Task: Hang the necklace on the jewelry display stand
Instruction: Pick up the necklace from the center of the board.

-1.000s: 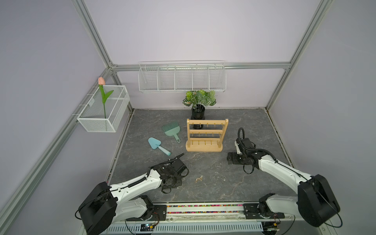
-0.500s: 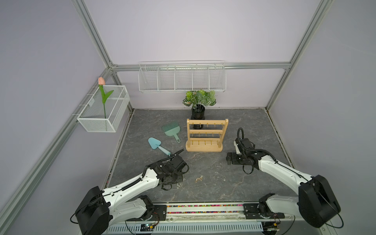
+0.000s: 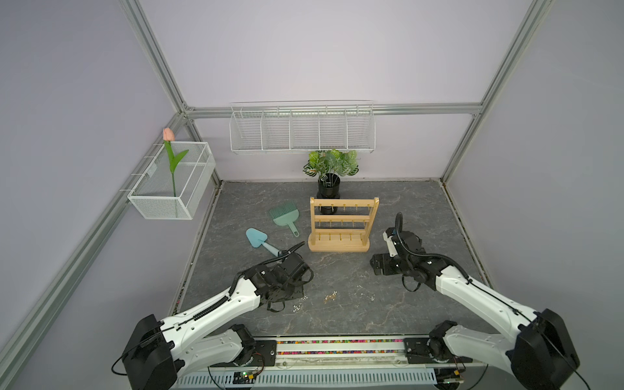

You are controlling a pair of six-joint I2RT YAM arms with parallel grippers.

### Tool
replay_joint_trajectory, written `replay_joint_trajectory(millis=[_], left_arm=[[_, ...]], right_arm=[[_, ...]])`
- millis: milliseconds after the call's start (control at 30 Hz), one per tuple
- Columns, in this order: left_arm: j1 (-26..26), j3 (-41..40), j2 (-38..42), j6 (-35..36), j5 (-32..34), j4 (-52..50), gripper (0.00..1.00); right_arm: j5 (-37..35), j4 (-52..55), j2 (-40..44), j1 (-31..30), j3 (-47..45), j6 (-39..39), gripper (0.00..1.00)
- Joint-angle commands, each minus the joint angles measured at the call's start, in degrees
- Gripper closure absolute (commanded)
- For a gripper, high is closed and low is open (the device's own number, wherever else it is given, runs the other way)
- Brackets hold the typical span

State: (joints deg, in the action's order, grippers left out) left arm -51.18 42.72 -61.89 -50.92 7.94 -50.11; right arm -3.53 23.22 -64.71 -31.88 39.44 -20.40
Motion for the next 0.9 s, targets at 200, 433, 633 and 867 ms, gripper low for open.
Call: replay_joint_trajectory(millis=[200, 433, 633, 867], left_arm=[[-0.30, 6.76, 0.97, 2.70, 2.50, -3.54, 1.00], [-0.32, 11.34, 1.42, 3.83, 2.31, -4.82, 1.00], [-0.31, 14.64, 1.51, 5.27, 2.20, -5.90, 1.00], [-0.30, 19.67, 1.71, 6.92, 2.58, -8.27, 1.00]], right_arm=[[17.13, -12.55, 2.45, -7.33, -2.24, 4.72, 0.04], [26.88, -34.27, -3.16, -11.48, -5.89, 5.70, 0.02], [31.94, -46.55, -10.30, -12.28, -5.91, 8.14, 0.01], [35.83, -57.37, -16.48, -14.71, -5.36, 10.56, 0.00]])
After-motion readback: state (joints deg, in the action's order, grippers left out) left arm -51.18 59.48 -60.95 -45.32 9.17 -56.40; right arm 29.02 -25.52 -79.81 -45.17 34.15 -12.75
